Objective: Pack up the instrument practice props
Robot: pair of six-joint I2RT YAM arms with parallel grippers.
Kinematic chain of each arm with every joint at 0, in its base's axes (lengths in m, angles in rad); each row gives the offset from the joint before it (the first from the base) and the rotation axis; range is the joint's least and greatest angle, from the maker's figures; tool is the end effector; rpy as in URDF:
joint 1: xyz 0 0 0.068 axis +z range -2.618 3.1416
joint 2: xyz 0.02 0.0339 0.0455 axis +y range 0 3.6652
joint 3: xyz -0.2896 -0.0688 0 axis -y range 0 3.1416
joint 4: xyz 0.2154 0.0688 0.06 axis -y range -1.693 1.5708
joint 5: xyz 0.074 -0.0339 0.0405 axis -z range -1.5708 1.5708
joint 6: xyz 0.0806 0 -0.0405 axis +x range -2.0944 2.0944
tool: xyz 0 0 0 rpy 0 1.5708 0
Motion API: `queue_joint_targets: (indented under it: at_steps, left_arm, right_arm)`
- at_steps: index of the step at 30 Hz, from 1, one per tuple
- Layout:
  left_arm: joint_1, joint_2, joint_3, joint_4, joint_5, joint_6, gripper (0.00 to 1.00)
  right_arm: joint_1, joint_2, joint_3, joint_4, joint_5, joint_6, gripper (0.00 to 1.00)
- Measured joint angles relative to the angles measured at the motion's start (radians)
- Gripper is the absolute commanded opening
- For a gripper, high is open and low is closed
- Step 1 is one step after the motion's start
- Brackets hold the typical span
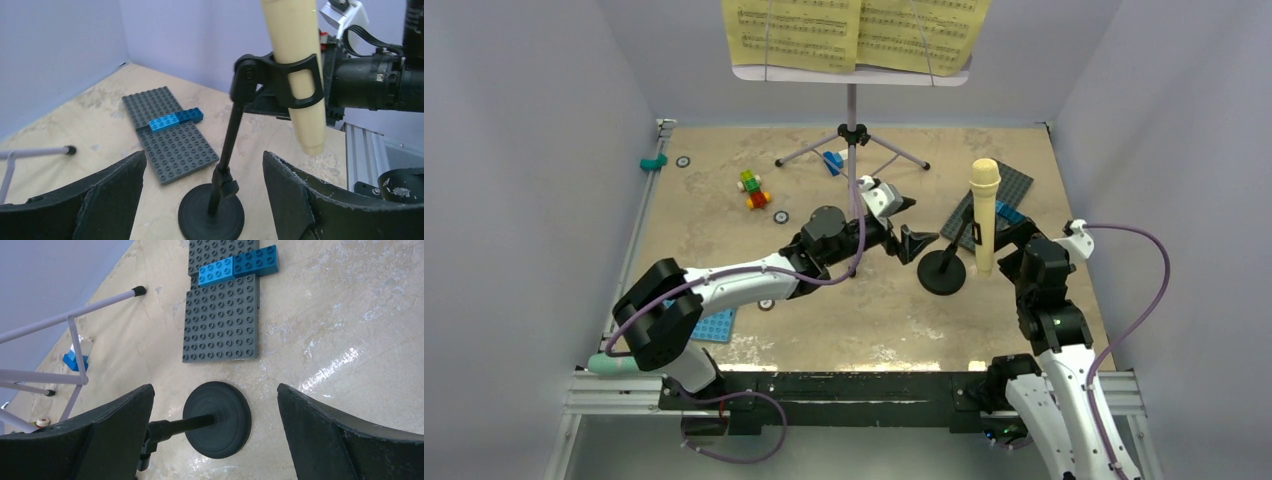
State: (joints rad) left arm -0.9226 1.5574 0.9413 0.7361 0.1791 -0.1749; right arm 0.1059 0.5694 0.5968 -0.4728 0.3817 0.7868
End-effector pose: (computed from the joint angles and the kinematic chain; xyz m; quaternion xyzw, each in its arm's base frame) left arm 0.2173 -0.3106 0.3459 0.3036 0.5907 -0.4394 0.6049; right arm 0.1265 -0.0167 0.2714 0.3727 0.7490 0.0814 0.5417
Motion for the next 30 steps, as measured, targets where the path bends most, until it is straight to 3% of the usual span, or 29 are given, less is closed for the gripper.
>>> queue_joint_targets:
  at_steps: [15, 30]
  left_arm:
    - [-0.062, 0.228, 0.155, 0.069, 0.109, 0.181, 0.76]
    - [-0.062, 0.355, 0.289, 0.061, 0.16, 0.198, 0.55]
  right_arm:
    - [0.0, 0.013, 0.01, -0.027, -0.037, 0.002, 0.99]
    - [0.0, 0.014, 0.011, -0.045, -0.037, 0.002, 0.99]
